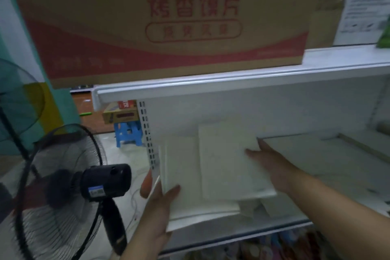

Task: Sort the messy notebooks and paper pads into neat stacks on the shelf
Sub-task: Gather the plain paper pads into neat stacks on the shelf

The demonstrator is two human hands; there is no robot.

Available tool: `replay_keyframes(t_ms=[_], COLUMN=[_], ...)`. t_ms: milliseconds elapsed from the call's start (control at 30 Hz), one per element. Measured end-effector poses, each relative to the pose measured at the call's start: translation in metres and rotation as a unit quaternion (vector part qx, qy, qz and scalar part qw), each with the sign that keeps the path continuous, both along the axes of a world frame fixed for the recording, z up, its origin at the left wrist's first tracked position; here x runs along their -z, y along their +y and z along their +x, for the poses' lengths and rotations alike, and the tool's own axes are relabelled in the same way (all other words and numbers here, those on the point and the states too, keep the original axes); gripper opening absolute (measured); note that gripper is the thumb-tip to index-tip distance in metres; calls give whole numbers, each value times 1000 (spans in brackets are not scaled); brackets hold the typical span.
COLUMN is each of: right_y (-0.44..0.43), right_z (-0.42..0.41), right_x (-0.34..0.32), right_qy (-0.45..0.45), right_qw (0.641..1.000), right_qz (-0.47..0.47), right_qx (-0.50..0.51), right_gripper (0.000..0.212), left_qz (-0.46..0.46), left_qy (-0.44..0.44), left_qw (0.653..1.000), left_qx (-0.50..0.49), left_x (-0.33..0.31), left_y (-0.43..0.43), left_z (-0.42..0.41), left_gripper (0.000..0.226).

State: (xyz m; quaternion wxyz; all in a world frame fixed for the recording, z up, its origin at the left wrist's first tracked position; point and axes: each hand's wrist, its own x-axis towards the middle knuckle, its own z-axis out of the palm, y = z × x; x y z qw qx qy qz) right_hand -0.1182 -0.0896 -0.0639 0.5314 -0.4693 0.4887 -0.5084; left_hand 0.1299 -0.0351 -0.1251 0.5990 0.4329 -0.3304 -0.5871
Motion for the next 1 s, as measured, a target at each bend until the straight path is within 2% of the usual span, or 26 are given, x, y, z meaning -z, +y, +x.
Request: replay_keyframes(t_ms=[67, 167, 300, 367, 467, 633, 767, 900, 1000], right_y=[3, 13, 27, 33, 48, 70, 86, 97, 101], right_z=[0, -20, -81, -118, -173, -254, -321, -380, -415], right_x=[9, 17, 22, 22, 19, 20, 17, 19, 19], right_qy=[-14, -35, -71, -64, -26, 10, 19, 16, 30], right_qw=[999, 997, 994, 993, 995, 996, 993, 990, 992], right_qz=[34, 65, 75, 68, 41, 32, 55, 68, 78], right_qx=[-21, -11, 45, 72, 84, 83, 102, 121, 92], right_gripper=[35, 21, 23, 27, 32, 32, 38, 43, 43], left_qz=[-2, 26, 21, 41, 99, 126, 107, 81, 83], left_qy=[-2, -22, -2, 44, 83, 30, -24, -41, -47], left_qw=[999, 997, 988, 980, 958, 952, 972, 976, 972], left_qx=[36, 76, 154, 191, 254, 276, 207, 198, 217], left_x=[-7, -18, -16, -17, -23, -23, -10, -3, 3], left_y=[-1, -1, -6, -6, -9, -6, 1, 9, 11], left_z=[-32, -71, -129, -164, -219, -323, -404, -466, -498], left_gripper=[34, 17, 31, 40, 29, 34, 35, 32, 30])
